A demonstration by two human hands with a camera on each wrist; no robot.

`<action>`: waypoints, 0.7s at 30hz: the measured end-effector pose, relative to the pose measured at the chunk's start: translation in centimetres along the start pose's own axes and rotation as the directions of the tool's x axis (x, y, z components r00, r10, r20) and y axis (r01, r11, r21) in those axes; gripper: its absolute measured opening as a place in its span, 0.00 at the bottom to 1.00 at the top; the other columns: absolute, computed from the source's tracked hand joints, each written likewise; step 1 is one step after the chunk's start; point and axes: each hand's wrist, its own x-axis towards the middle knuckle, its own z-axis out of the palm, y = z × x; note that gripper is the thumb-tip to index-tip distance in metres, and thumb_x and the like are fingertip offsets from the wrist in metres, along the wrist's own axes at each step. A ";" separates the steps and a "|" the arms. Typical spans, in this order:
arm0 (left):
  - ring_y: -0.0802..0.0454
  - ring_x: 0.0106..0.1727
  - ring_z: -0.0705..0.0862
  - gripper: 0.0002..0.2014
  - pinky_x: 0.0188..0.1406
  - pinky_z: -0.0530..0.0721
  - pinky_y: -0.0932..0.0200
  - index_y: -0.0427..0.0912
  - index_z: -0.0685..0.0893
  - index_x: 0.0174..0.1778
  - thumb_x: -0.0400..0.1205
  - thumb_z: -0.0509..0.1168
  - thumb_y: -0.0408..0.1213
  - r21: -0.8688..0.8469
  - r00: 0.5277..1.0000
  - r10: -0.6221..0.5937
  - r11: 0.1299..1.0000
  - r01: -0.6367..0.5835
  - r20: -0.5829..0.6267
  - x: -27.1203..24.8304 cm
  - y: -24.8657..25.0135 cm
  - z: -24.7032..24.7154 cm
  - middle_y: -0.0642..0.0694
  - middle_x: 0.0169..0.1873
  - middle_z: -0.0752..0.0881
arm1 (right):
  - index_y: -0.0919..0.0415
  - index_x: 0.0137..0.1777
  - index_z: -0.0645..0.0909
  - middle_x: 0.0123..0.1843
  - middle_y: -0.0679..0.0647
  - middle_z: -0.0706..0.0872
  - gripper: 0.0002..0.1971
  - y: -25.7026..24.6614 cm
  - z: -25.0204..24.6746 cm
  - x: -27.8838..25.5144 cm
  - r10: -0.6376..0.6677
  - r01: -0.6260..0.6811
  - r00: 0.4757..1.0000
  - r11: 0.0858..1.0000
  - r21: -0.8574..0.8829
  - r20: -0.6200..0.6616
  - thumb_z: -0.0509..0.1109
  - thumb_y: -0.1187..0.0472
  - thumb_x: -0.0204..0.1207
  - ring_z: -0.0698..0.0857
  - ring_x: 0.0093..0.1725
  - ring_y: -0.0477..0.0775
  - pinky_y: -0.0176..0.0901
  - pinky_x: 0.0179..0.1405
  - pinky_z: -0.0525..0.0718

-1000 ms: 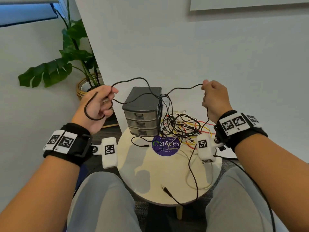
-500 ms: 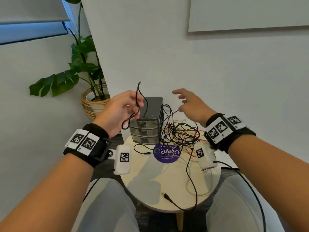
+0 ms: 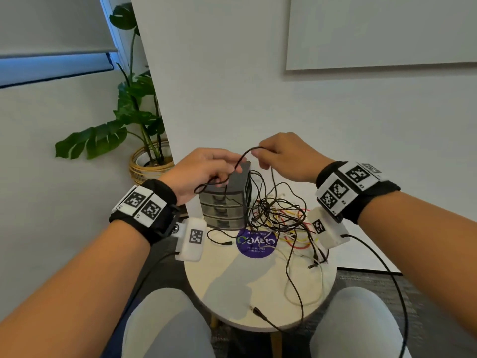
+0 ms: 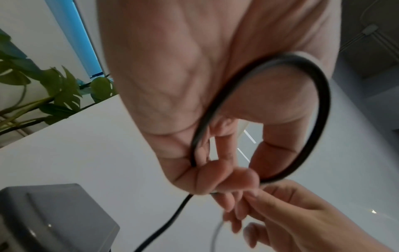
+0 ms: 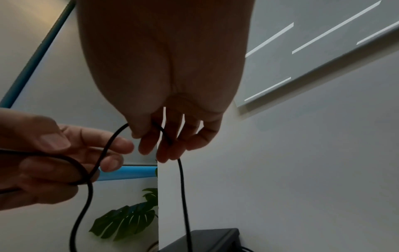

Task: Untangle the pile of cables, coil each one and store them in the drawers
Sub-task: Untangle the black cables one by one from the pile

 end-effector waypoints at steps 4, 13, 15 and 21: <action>0.52 0.51 0.84 0.21 0.55 0.84 0.60 0.36 0.86 0.69 0.86 0.66 0.47 -0.453 0.998 0.005 0.891 -0.030 -0.057 -0.5 -0.8 -1.0 0.40 0.58 0.87 | 0.65 0.33 0.85 0.31 0.57 0.90 0.29 0.0 -0.8 -0.9 0.168 -0.184 0.974 0.978 0.100 0.152 0.57 0.51 0.91 0.82 0.28 0.45 0.33 0.34 0.74; 0.50 0.45 0.94 0.09 0.38 0.88 0.68 0.33 0.84 0.62 0.88 0.67 0.31 -0.306 0.909 -0.133 0.952 0.006 -0.395 0.0 -2.1 -0.6 0.33 0.51 0.89 | 0.63 0.43 0.83 0.31 0.63 0.87 0.21 1.5 -0.5 -2.6 0.397 -0.503 0.864 0.651 0.569 0.309 0.55 0.54 0.91 0.72 0.23 0.51 0.37 0.22 0.68; 0.48 0.45 0.95 0.11 0.36 0.88 0.67 0.36 0.82 0.66 0.88 0.66 0.30 -0.314 0.898 -0.190 0.947 0.062 -0.396 0.0 -2.6 -0.8 0.33 0.52 0.91 | 0.63 0.46 0.82 0.30 0.61 0.86 0.19 1.7 -0.4 -2.9 0.417 -0.497 0.858 0.525 0.691 0.300 0.56 0.54 0.91 0.72 0.22 0.50 0.38 0.24 0.67; 0.41 0.50 0.94 0.20 0.51 0.91 0.51 0.44 0.75 0.72 0.88 0.67 0.50 -0.090 0.922 -0.179 0.983 0.157 -0.343 -0.3 -2.4 1.0 0.37 0.51 0.92 | 0.65 0.50 0.82 0.30 0.57 0.86 0.16 0.3 -0.4 -2.5 0.465 -0.411 0.828 0.120 0.903 0.315 0.57 0.56 0.92 0.76 0.22 0.47 0.31 0.19 0.75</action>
